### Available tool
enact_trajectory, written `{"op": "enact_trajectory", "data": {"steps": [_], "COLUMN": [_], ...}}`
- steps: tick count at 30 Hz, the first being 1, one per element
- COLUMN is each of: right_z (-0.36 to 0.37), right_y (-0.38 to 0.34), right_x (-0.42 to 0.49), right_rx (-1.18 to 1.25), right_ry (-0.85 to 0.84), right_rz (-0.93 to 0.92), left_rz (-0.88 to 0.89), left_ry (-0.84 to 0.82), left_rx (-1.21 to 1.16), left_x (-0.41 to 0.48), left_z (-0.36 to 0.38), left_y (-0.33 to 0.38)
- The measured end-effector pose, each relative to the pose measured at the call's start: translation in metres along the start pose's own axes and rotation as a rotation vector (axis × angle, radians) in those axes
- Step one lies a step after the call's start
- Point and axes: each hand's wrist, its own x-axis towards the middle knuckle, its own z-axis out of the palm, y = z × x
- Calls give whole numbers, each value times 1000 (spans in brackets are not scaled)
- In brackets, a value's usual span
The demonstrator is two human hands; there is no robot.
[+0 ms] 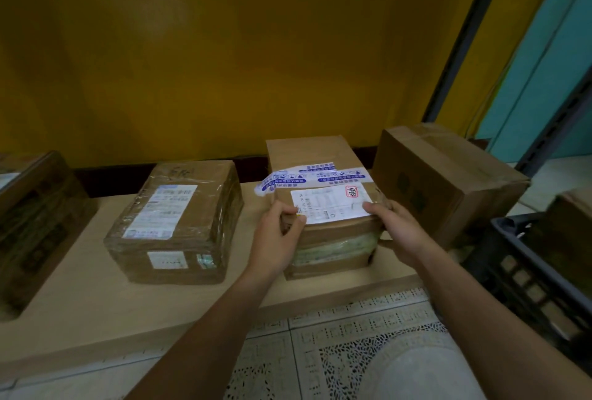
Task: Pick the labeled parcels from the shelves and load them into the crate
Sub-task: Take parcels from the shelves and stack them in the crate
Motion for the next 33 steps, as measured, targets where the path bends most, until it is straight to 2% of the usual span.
{"op": "enact_trajectory", "data": {"steps": [6,11,13,17,23,27,30,33], "right_z": [5,6,3,-6,-41,-109,-169,-224], "right_y": [6,-7,-24,-64,-137,-164,-171,-169], "right_x": [-3,-7,-16,-39,-100,-159,-194,-209], "right_rx": [84,-125,-105,-162,186,206,217,184], "right_ry": [-26,-77,-112,114,158,342,467,624], "right_rz": [-86,-230,-316,-466,-563,-652,-646,-628], "left_rz": [15,47,14,-30,152,272,344,412], "left_ry": [-26,5,9,4,47,-97,-258,-347], "left_rx": [-70,-201,-301,-370,-323,-292,-280,-297], "left_x": [-5,-5,0,-4,0,-21,-35,-38], "left_z": [-11,-26,-38,-53,-43,1,57,119], "left_y": [-3,2,13,51,162,227,269,298]}}
